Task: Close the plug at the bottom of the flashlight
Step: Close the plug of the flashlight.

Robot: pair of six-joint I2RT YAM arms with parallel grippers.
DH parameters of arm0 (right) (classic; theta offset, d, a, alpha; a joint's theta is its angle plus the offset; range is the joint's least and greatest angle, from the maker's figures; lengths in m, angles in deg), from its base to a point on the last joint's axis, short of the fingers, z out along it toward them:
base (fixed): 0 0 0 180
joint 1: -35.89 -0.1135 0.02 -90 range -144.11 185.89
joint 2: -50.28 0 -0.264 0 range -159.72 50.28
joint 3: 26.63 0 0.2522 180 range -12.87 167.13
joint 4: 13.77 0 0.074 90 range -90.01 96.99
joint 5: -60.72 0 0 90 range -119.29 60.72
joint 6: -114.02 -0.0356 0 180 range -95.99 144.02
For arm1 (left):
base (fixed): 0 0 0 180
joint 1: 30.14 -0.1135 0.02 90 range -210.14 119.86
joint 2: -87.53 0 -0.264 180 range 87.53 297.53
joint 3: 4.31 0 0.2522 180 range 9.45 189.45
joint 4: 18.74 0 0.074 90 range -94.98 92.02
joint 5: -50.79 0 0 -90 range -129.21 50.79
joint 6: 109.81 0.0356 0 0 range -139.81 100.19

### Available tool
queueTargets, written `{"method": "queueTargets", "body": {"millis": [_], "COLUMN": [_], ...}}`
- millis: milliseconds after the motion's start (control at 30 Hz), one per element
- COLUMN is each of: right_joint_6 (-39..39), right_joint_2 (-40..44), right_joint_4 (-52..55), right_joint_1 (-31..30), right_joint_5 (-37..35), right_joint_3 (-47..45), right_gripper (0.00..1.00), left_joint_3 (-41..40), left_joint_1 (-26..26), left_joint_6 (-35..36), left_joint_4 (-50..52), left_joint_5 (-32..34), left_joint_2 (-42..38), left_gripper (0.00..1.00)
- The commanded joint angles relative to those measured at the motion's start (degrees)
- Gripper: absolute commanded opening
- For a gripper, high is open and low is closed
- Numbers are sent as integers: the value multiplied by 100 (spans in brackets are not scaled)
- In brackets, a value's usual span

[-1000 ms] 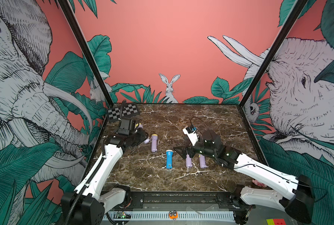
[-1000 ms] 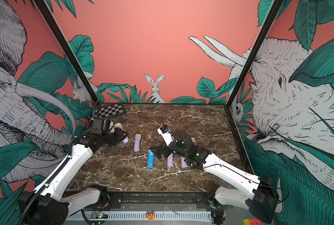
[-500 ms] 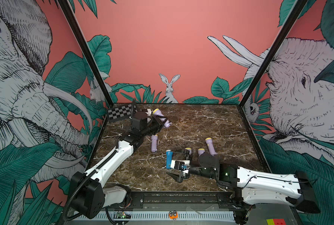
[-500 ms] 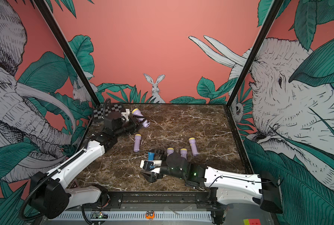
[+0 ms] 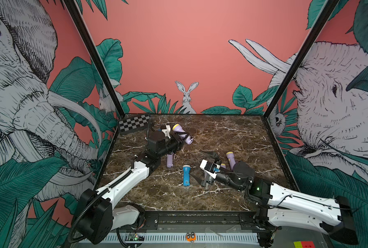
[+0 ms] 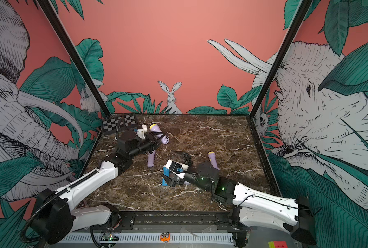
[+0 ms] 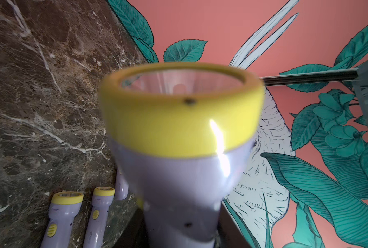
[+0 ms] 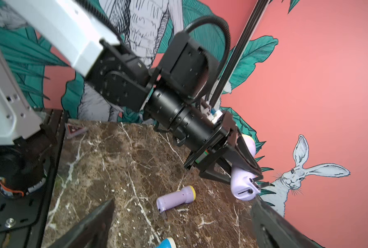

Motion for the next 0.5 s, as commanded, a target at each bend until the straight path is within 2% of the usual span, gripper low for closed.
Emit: {"method": "queueTargets", "body": {"millis": [0,100,167,267,300,433,467], "right_joint_6": [-635,-870,-1556,-2663,-2918,-4640,-5077], "right_joint_2": [90,169,147,-67,-152,-456,-541], "right_joint_4": [-265,52,-216,-694,-727,-791,-889], "right_joint_1": [246,728,1168,1468,1472,1673,1794], "right_joint_5": [758,1374,1774,1936,1857,624,589], "right_joint_3": [6,126,124,194,271,433,406], "right_gripper": [98,98,99,99,99,100,100], "left_joint_3": [-177,-336,-423,-503,-545,-707,-737], "left_joint_1": [32,39,66,83,93,116,133], "left_joint_6": [-350,-649,-708,-538,-506,-454,-419], "left_joint_4": [-952,-1173,-1498,-1625,-1680,-2188,-2282], "left_joint_5": [-56,-111,-167,-193,-185,-219,-219], "left_joint_2": [-230,-261,-306,-445,-486,-542,-559], "left_gripper": [0,0,0,0,0,0,0]}}
